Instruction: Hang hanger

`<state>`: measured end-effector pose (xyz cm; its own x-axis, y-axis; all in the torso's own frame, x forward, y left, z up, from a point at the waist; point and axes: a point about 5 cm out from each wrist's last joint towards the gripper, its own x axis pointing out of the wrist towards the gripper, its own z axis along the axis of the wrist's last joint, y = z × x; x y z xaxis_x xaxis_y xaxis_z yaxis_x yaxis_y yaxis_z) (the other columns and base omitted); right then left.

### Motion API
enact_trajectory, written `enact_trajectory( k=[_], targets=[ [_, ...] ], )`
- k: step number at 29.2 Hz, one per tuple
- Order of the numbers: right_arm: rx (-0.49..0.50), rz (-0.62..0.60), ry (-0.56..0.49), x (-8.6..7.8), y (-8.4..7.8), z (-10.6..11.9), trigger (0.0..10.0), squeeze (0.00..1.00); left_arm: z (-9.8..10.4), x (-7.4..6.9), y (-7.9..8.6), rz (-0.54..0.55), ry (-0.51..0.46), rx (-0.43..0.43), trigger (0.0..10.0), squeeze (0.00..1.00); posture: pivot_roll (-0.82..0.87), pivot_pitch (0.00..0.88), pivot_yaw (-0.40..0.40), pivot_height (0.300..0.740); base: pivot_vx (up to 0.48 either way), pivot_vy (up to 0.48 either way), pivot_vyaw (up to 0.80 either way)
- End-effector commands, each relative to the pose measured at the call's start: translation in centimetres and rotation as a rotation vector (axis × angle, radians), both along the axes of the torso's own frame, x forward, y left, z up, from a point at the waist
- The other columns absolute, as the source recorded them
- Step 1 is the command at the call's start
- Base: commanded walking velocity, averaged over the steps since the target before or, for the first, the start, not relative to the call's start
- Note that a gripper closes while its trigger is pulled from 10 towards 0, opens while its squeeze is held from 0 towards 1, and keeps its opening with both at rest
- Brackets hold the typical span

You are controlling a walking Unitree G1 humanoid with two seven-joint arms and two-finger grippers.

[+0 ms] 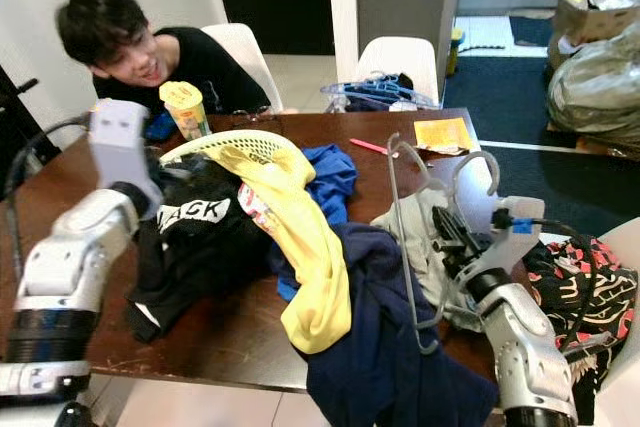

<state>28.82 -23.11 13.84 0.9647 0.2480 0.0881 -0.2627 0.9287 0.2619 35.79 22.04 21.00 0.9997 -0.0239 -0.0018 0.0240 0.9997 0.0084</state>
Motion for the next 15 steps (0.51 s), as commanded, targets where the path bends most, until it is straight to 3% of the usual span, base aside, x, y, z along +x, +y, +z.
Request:
enact_trajectory(
  k=[1, 2, 4, 7, 10, 15],
  targets=[
    [-0.005, 0.024, 0.025, -0.6, 0.1, -0.1, 10.0, 0.00, 0.5, 0.8, 2.2, 0.037, -0.008, 0.042, 10.0, 0.00, -0.06, 0.098, 0.062, 0.740, 0.000, 0.000, 0.00],
    [-0.005, 0.024, 0.025, -0.6, 0.1, -0.1, 10.0, 0.00, 0.5, 0.8, 2.2, 0.037, -0.008, 0.042, 10.0, 0.00, -0.06, 0.098, 0.062, 0.740, 0.000, 0.000, 0.00],
    [0.001, 0.020, 0.021, -1.1, -0.2, 0.5, 10.0, 0.00, 0.8, 1.4, 3.6, 0.054, -0.004, 0.121, 10.0, 0.00, -0.07, 0.127, 0.055, 0.740, 0.000, 0.000, 0.00],
    [-0.006, 0.022, 0.020, -1.6, -0.3, 0.8, 10.0, 0.00, 1.2, 1.5, 4.0, 0.039, -0.022, 0.193, 10.0, 0.00, -0.08, 0.144, 0.049, 0.740, 0.000, 0.000, 0.00],
    [-0.011, 0.026, 0.023, -2.0, -0.6, 1.2, 10.0, 0.00, 1.5, 1.8, 4.0, 0.003, -0.034, 0.262, 10.0, 0.00, -0.07, 0.198, 0.042, 0.740, 0.000, 0.000, 0.00],
    [-0.015, 0.028, 0.030, -2.3, -0.7, 1.6, 10.0, 0.00, 1.6, 2.1, 3.5, -0.068, -0.059, 0.312, 10.0, 0.00, -0.10, 0.194, 0.036, 0.740, 0.000, 0.000, 0.00]
  ],
)
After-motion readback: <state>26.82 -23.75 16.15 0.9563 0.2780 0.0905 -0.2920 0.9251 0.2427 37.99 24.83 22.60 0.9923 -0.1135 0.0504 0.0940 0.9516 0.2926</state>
